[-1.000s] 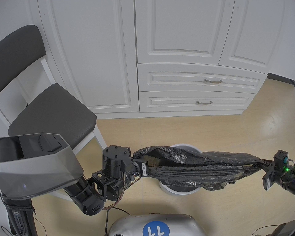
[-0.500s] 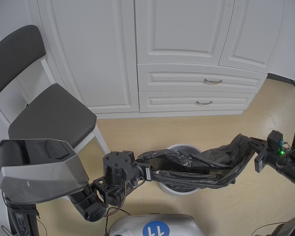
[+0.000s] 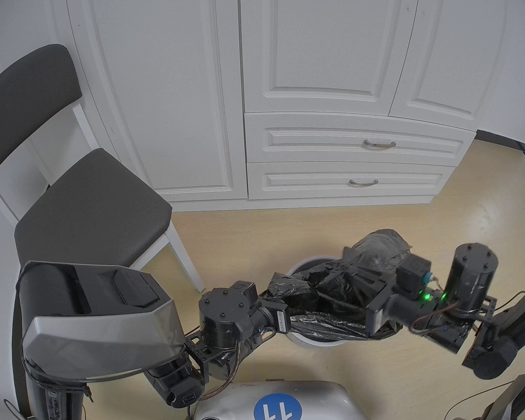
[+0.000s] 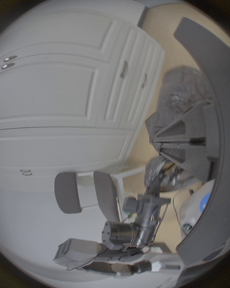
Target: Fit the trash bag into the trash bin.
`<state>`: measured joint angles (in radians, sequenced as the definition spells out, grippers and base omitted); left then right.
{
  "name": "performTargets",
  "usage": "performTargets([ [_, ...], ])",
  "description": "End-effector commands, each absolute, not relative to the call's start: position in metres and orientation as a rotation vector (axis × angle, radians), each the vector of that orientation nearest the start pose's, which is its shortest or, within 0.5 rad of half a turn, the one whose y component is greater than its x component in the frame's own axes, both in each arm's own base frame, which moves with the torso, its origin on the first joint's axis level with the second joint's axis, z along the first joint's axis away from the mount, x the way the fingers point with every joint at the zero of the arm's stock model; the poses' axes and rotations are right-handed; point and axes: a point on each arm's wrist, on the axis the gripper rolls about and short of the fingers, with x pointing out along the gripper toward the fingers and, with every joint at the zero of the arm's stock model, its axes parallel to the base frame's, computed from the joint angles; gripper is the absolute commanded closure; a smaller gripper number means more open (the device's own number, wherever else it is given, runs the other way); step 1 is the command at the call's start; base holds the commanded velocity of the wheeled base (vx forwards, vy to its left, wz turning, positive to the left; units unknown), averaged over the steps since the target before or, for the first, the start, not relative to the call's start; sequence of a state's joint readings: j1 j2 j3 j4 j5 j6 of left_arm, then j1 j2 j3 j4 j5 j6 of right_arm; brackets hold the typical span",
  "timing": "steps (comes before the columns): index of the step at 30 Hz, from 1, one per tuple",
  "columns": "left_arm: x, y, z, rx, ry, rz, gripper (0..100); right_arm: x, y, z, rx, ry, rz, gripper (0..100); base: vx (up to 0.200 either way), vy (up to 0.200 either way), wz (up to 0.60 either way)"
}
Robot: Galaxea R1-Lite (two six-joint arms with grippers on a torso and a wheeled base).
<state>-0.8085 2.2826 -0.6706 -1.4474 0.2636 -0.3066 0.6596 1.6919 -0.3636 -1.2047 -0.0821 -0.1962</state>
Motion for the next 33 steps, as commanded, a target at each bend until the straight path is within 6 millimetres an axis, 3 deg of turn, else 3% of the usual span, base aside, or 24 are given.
performTargets([
  [1,0.252,-0.266,0.028,-0.224,0.221,-0.536,100,0.202,0.192,0.108,-0.173,0.140,0.700,100,0.000,0.000,0.00],
  [9,0.255,-0.268,0.033,-0.281,0.195,-0.537,100,0.215,0.208,0.103,-0.089,0.168,0.675,100,0.000,0.000,0.00],
  [13,0.259,-0.266,0.036,-0.293,0.175,-0.528,100,0.223,0.213,0.108,-0.085,0.180,0.579,100,0.000,0.000,0.00],
  [28,0.278,-0.236,0.061,-0.328,0.125,-0.536,100,0.257,0.247,0.189,0.344,0.481,0.260,100,0.000,0.000,0.00],
  [33,0.271,-0.230,0.058,-0.316,0.166,-0.593,100,0.258,0.249,0.198,0.403,0.540,0.232,100,0.000,0.000,0.00],
])
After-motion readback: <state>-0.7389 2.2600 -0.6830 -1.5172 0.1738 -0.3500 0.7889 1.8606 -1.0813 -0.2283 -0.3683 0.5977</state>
